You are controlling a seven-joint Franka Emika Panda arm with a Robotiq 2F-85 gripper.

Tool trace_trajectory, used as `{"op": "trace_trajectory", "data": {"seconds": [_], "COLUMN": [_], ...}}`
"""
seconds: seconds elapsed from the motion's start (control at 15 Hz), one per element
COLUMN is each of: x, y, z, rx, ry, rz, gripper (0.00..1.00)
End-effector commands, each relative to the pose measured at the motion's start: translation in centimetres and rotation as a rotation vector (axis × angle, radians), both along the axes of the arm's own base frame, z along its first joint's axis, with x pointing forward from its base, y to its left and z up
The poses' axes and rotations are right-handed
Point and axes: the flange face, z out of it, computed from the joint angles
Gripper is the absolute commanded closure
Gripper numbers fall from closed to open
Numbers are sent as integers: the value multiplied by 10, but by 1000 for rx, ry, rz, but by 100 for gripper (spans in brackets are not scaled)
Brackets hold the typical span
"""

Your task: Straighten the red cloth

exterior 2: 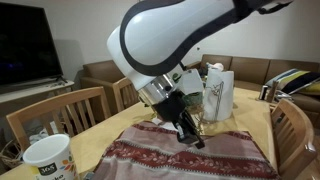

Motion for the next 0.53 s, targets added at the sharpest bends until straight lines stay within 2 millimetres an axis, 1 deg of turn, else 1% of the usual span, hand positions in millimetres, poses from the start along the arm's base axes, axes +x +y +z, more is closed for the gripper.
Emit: {"op": "trace_trajectory", "data": {"seconds": [0.0, 0.13, 0.2, 0.27, 0.33, 0.47], "x": [-29, -31, -32, -29, -29, -34], "y": [-31, -48, -54, -56, -61, -70], "z": [-13, -34, -44, -43, -50, -54], "rx": [-36, -22, 4, 35, 60, 136], "ry": [3, -43, -95, -153, -205, -298], "rz": [13, 36, 58, 85, 97, 104], "gripper": [100, 100, 100, 100, 100, 100]}}
